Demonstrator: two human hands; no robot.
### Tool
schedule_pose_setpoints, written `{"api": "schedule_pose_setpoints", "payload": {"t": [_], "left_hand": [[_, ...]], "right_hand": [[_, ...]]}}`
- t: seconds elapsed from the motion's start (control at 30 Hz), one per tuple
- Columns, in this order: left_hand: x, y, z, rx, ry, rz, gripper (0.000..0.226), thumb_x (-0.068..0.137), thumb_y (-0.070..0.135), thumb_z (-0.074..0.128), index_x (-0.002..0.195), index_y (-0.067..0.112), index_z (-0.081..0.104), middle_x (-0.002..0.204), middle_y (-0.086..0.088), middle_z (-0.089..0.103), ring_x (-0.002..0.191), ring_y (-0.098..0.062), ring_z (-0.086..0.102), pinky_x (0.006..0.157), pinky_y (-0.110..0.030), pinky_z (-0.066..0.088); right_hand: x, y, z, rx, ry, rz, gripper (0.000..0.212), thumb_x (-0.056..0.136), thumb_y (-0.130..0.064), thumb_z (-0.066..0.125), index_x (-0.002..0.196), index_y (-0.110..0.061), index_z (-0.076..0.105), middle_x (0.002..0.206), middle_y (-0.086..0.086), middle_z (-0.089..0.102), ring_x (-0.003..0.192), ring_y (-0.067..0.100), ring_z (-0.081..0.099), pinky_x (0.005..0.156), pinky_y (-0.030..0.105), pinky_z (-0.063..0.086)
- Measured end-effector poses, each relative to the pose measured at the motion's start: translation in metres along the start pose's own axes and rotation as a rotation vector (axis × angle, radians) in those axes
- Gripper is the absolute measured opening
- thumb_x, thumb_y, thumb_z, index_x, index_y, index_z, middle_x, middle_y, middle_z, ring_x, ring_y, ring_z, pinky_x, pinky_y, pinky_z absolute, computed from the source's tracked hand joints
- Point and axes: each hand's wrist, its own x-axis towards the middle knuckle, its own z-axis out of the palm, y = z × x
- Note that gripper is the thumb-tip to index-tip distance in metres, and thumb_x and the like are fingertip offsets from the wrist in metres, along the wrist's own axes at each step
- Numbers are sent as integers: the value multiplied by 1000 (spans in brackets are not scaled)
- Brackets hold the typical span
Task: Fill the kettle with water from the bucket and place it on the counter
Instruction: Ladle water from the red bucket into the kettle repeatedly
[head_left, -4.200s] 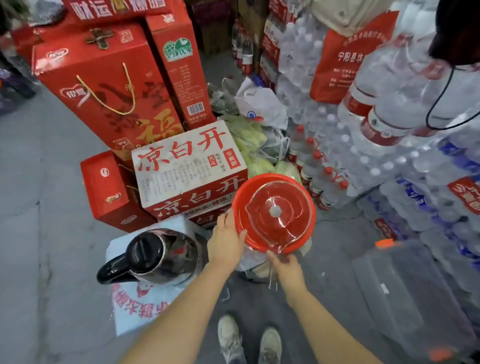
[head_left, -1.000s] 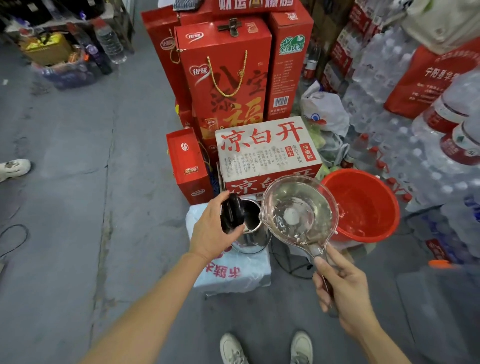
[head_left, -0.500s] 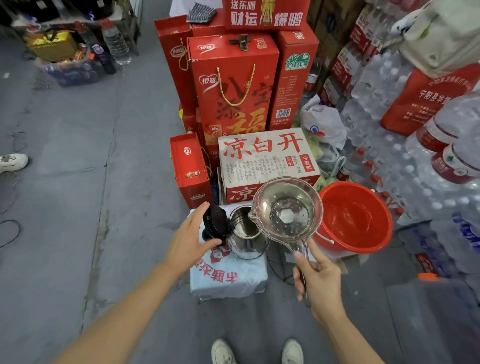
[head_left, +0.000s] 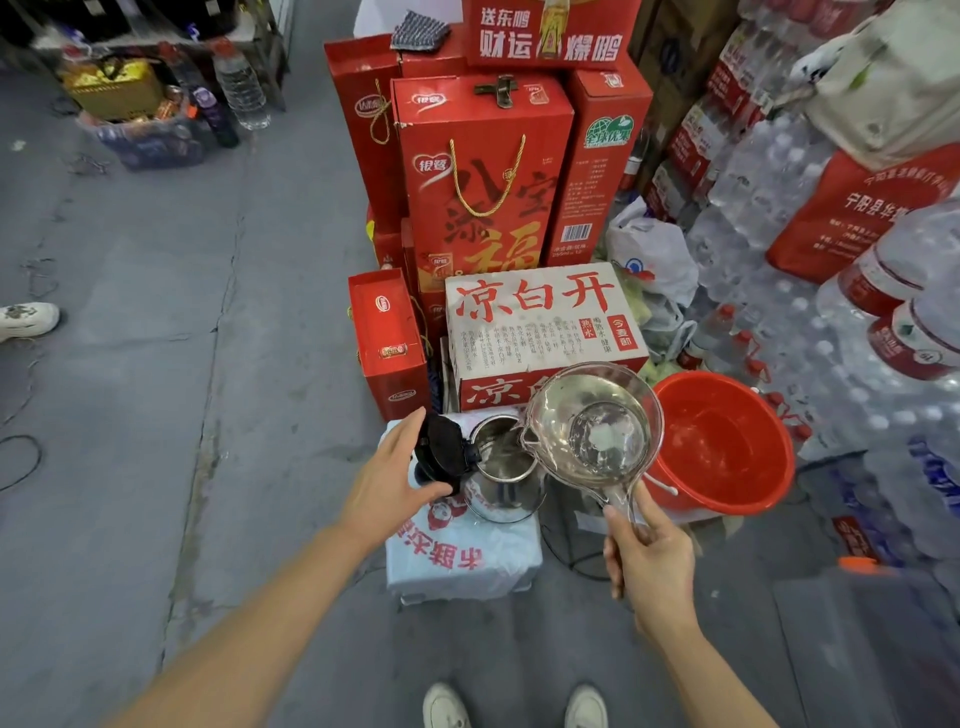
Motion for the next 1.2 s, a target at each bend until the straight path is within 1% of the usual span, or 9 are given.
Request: {"api": "schedule_pose_setpoints", "payload": {"t": [0.07, 0.17, 0.3, 0.43, 0.6, 0.8, 0.93, 1.07, 1.2], "left_hand": [[0, 1, 0, -38, -13, -28, 100, 75, 48, 75, 153, 23, 17, 157, 2, 28, 140, -17, 33, 107, -32, 35], [2, 7, 0, -118, 13, -90, 85, 83, 53, 64, 151, 25, 23, 155, 2, 32, 139, -17, 35, 107, -33, 34], [7, 10, 2, -179, 116, -177, 71, 86, 41, 66, 147, 20, 36, 146, -2, 46, 132, -18, 44, 103, -28, 34], [7, 12, 3, -176, 161, -194, 63, 85, 31, 70, 141, 17, 45, 138, -4, 54, 125, -21, 51, 100, -30, 39], [8, 13, 5, -189, 175, -215, 65, 82, 31, 73, 140, 18, 47, 139, -4, 54, 126, -21, 51, 105, -36, 41], [8, 17, 4, -152, 158, -209, 67, 83, 35, 72, 142, 18, 46, 142, -4, 52, 129, -22, 49, 105, -37, 40], [9, 19, 4, -133, 147, -209, 68, 83, 36, 72, 143, 18, 45, 142, -5, 52, 129, -23, 48, 105, -37, 40], [9, 21, 3, -112, 141, -202, 68, 84, 36, 71, 143, 16, 43, 143, -6, 50, 130, -24, 47, 106, -38, 39], [10, 23, 2, -104, 133, -205, 69, 84, 35, 71, 143, 16, 43, 144, -7, 50, 131, -24, 47, 107, -39, 39]], "right_hand": [[0, 0, 0, -16, 6, -12, 62, 94, -11, 63, 146, -33, 37, 52, 8, 51, 33, 11, 37, 31, 22, 35], [0, 2, 0, -32, 8, -16, 62, 94, -11, 63, 146, -32, 38, 50, 7, 51, 33, 11, 36, 31, 22, 35], [3, 4, 3, -61, 10, -37, 61, 94, -11, 63, 143, -38, 38, 48, 5, 51, 34, 14, 36, 32, 23, 36], [5, 3, 5, -77, 11, -72, 58, 94, -12, 63, 135, -47, 41, 48, 5, 51, 38, 18, 38, 33, 24, 36], [6, 2, 6, -85, 19, -82, 59, 94, -14, 64, 134, -49, 39, 52, 8, 51, 43, 22, 39, 33, 24, 37], [8, 4, 5, -129, 50, -118, 60, 93, -17, 64, 126, -62, 40, 51, 7, 51, 45, 21, 41, 38, 26, 41], [11, 9, 5, -247, 79, -163, 60, 92, -21, 66, 140, -48, 43, 46, 0, 52, 42, 11, 45, 50, 35, 50], [15, 16, 6, -313, 126, -202, 61, 91, -28, 66, 131, -64, 38, 56, 19, 56, 47, 15, 45, 57, 45, 55], [17, 14, 8, -398, 167, -236, 61, 91, -31, 64, 143, -49, 39, 61, 23, 57, 52, 21, 47, 62, 46, 55]]}}
